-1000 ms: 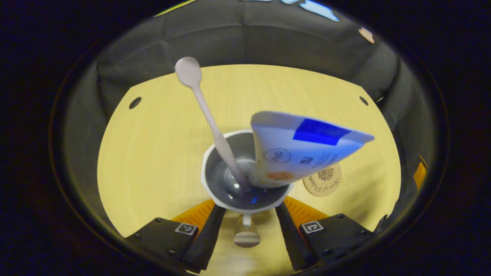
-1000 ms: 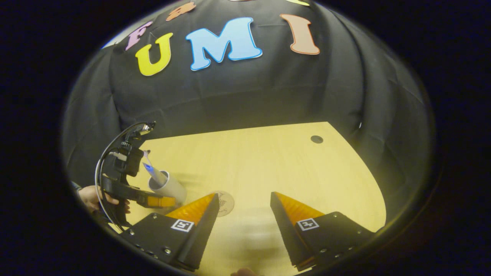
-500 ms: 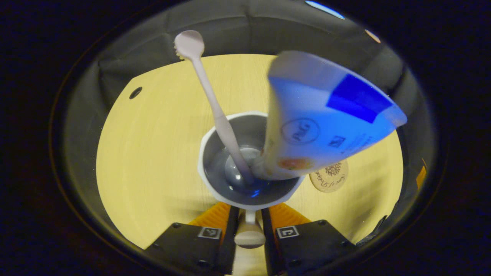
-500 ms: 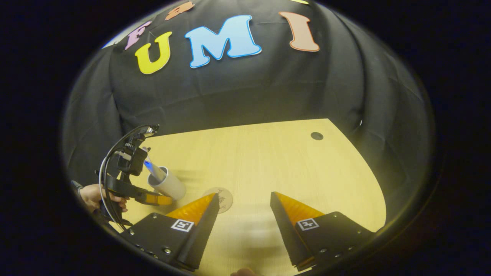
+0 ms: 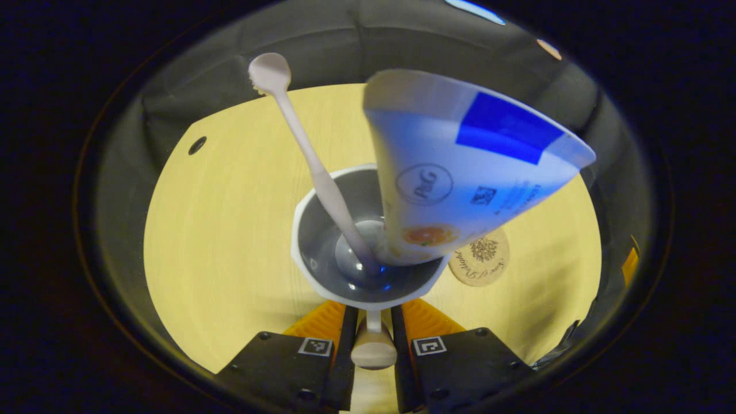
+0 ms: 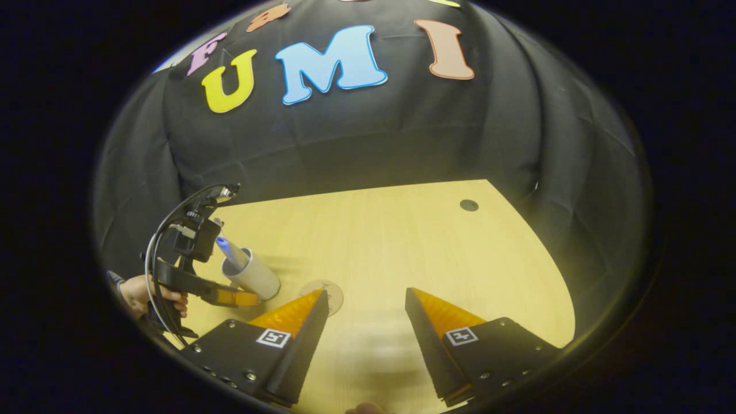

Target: Put the toothbrush and toothpaste on the desktop into the cup, then pick up the cup and place it on the coaster on the desktop.

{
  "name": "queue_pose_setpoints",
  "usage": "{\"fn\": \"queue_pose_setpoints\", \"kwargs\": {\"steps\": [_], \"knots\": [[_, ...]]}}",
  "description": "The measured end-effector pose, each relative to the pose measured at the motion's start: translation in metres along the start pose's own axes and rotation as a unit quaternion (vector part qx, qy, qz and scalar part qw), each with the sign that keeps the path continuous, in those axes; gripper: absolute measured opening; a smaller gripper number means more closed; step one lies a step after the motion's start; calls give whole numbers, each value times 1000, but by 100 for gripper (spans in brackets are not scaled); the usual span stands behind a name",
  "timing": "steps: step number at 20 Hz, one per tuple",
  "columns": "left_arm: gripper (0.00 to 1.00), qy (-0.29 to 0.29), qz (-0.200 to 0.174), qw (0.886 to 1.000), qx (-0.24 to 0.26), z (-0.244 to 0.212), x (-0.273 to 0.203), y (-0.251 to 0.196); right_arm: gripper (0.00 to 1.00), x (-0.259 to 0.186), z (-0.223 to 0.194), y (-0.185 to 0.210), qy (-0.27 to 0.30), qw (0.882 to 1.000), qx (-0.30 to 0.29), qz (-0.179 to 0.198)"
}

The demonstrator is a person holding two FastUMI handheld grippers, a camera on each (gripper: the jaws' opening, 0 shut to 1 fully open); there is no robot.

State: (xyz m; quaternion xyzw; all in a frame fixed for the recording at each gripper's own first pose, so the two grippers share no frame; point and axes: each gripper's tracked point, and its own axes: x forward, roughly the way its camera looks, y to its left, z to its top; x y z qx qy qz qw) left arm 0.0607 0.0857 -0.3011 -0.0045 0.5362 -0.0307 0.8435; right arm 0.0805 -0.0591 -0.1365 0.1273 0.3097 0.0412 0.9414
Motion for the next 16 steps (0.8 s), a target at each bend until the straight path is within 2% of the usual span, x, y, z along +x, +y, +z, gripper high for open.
{"fn": "queue_pose_setpoints", "kwargs": {"steps": [11,16], "knots": [[36,-12,-38,998,48,18,-4,-86,82,-3,2,-4,-7,1000,17,-17],[36,-3,-45,997,60,18,11,-110,82,-3,4,-24,-3,999,30,-35]]}}
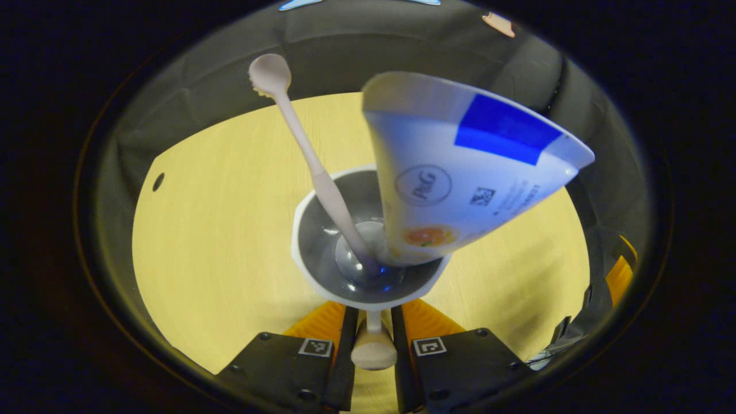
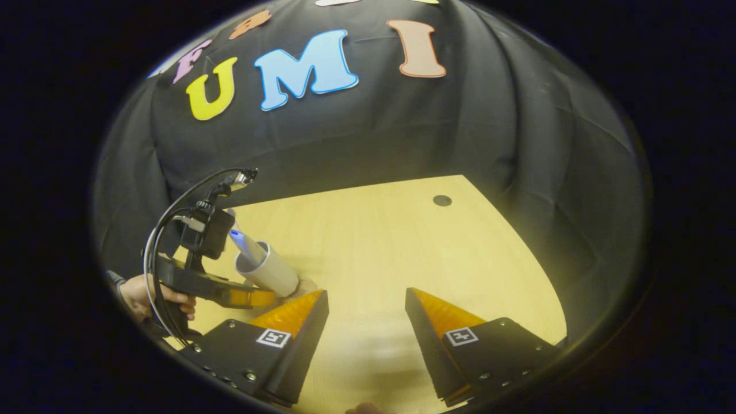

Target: Put the toothbrush and toothpaste on the desktop into the cup, then pick up the cup and place it on the coaster on the desktop.

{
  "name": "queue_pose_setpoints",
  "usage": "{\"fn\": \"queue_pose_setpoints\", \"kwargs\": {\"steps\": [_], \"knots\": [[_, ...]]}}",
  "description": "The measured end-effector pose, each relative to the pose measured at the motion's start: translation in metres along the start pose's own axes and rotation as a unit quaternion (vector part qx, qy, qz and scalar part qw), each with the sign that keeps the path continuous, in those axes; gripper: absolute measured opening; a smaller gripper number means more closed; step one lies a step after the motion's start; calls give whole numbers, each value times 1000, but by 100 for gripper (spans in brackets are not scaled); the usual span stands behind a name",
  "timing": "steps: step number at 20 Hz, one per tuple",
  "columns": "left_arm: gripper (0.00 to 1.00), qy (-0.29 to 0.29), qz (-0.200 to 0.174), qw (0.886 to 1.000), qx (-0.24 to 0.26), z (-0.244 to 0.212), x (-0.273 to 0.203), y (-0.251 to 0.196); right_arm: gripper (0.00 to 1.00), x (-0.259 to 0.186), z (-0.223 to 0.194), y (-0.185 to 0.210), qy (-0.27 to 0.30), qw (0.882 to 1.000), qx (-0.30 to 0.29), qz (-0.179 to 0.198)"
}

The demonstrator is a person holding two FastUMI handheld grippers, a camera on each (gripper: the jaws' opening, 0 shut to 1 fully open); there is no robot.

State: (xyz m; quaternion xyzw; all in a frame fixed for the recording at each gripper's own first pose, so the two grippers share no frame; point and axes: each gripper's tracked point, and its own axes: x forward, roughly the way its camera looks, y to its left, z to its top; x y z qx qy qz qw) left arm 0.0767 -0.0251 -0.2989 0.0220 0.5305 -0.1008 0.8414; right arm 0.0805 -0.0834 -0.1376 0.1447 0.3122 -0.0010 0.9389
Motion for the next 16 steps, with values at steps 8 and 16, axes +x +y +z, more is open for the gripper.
{"fn": "queue_pose_setpoints", "kwargs": {"steps": [8,16], "knots": [[36,17,7,1000,18,3,23,-21,82,-3,-8,-13,4,1000,14,-9],[43,31,17,999,34,-2,23,-19,82,0,-12,-12,5,1000,23,-6]]}}
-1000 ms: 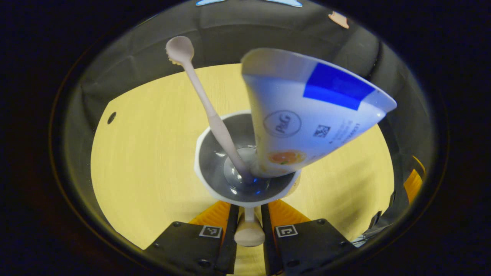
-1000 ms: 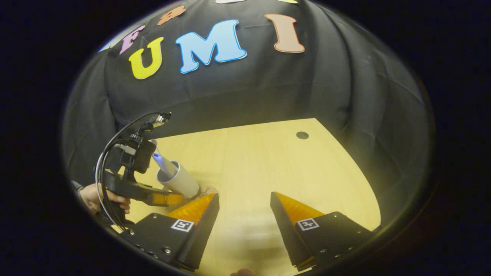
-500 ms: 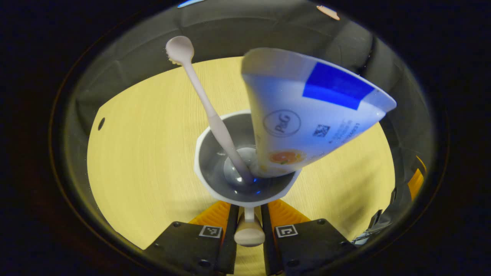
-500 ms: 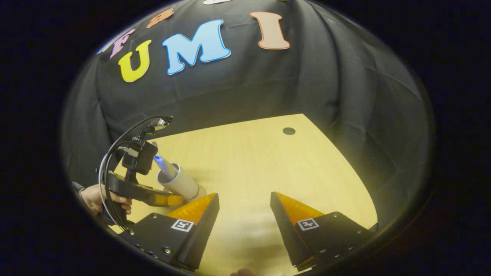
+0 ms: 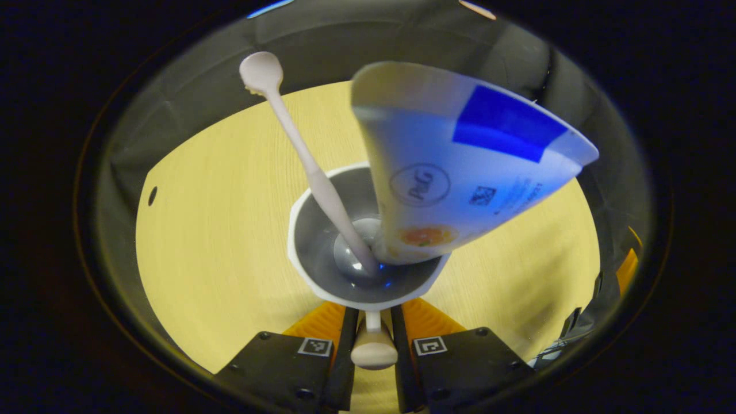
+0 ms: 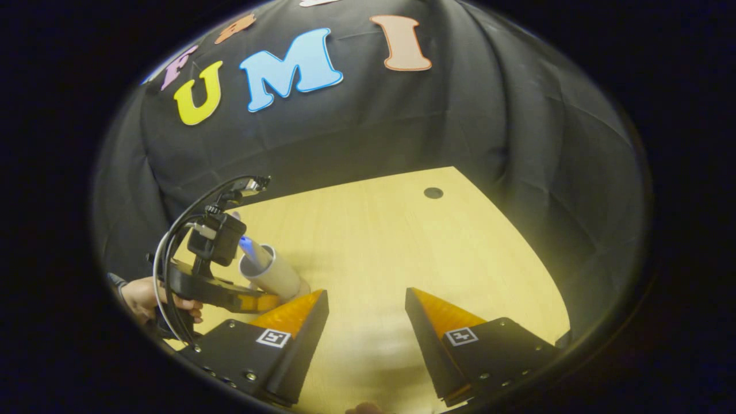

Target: Put the toothbrush and toothpaste on the desktop into the cup, then pick up the cup and place it on the coaster on the desktop.

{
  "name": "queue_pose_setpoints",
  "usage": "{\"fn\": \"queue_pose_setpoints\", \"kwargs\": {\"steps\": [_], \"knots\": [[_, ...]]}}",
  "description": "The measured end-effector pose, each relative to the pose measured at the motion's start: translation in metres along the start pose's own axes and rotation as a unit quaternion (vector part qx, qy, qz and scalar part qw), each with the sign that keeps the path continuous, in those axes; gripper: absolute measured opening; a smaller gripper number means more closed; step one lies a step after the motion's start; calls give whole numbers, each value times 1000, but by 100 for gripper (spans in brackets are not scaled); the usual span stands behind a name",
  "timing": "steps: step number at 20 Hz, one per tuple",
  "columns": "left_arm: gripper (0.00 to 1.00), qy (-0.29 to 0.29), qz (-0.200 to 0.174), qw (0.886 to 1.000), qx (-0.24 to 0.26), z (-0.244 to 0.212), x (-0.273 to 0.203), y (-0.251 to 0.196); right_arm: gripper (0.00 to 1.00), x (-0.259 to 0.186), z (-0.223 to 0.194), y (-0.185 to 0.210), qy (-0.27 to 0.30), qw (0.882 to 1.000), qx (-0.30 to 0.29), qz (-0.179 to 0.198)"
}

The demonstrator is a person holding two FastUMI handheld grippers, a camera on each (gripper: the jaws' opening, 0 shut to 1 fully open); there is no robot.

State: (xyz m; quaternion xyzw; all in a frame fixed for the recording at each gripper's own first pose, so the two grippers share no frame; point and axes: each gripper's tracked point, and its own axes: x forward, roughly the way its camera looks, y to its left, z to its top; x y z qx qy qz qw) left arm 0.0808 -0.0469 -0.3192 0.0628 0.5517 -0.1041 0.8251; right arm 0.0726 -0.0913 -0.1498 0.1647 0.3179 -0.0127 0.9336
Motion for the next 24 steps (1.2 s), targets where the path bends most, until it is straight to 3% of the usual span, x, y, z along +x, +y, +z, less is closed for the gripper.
{"fn": "queue_pose_setpoints", "kwargs": {"steps": [2,4,5,8,9,10,11,12,13,14,15,18,24], "knots": [[32,1,-2,1000,-6,-1,0,-2,82,-1,-1,2,0,1000,-2,1],[43,2,-25,1000,-18,-5,4,-12,82,-1,-2,3,1,1000,-8,-1],[53,2,-24,999,-20,-6,4,-11,82,-1,-3,3,1,1000,-11,-2],[67,-19,-34,999,-22,-2,-2,-20,83,-2,0,5,-4,1000,-12,-4],[80,-29,-35,999,-21,1,-6,-21,82,-3,0,5,-6,1000,-12,-4],[80,-36,-36,999,-21,1,-12,-20,82,-6,1,6,-10,1000,-11,-5],[85,-44,-37,998,-23,3,-19,-20,82,-8,2,7,-14,1000,-12,-4],[81,-55,-40,997,-27,4,-26,-20,82,-10,4,9,-18,1000,-14,-3],[86,-67,-41,996,-29,6,-36,-19,82,-12,6,13,-22,1000,-16,-2],[80,-81,-41,995,-29,7,-46,-15,82,-14,8,16,-26,999,-19,-1],[86,-99,-38,994,-30,11,-58,-11,82,-14,11,21,-31,999,-23,0],[85,-154,-30,987,-36,19,-98,1,82,-20,21,35,-49,998,-34,7],[85,-261,-17,963,-61,18,-166,22,82,-46,33,64,-94,994,-60,20]]}}
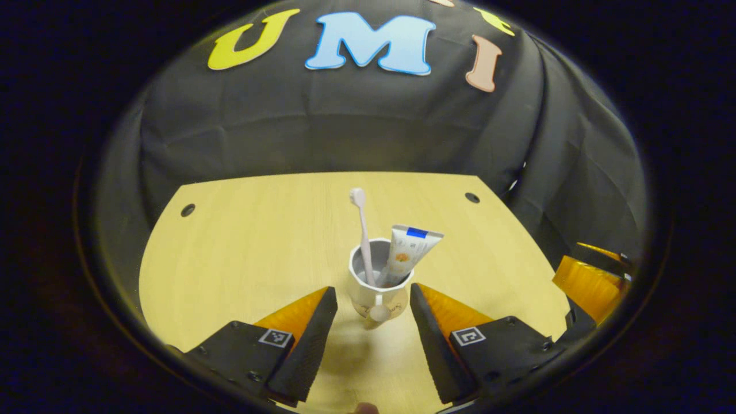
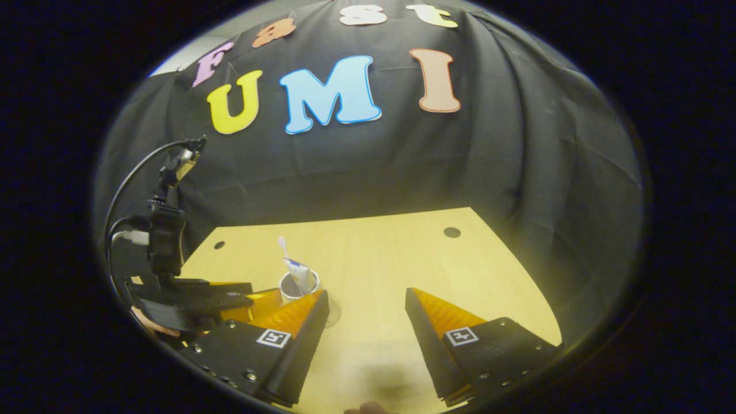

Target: Put the toothbrush and toothpaste on the desktop into the cup, then pick up the cup and place it on the coaster on the desktop.

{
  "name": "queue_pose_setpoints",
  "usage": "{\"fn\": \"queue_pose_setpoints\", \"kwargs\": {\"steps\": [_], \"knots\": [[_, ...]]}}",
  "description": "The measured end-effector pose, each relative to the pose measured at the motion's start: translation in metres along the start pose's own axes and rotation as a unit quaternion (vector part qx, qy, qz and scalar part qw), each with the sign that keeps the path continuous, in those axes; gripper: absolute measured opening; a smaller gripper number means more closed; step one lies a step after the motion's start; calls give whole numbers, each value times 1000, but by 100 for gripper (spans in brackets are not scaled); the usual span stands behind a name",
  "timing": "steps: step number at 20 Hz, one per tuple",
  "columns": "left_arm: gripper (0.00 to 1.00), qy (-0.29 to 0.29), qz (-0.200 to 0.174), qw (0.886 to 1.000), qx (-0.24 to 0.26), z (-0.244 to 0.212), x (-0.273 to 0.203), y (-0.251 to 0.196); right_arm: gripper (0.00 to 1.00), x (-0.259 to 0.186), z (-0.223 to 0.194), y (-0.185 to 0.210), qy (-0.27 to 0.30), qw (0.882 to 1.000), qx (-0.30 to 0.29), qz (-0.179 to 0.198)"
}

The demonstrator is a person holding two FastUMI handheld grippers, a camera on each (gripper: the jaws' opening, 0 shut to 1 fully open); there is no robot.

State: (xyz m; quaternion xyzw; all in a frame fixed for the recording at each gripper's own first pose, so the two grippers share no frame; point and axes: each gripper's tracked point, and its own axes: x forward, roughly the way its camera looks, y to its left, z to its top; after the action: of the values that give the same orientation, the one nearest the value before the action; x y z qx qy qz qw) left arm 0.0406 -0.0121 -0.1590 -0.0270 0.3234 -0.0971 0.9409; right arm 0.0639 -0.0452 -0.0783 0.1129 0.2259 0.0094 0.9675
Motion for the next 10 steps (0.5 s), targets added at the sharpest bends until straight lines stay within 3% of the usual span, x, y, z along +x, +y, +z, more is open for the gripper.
{"fn": "queue_pose_setpoints", "kwargs": {"steps": [5,10], "knots": [[85,-84,6,996,-4,23,-54,11,82,-28,15,19,-44,999,-26,4],[85,-181,18,983,0,50,-108,18,82,-39,39,36,-90,994,-67,7]]}}
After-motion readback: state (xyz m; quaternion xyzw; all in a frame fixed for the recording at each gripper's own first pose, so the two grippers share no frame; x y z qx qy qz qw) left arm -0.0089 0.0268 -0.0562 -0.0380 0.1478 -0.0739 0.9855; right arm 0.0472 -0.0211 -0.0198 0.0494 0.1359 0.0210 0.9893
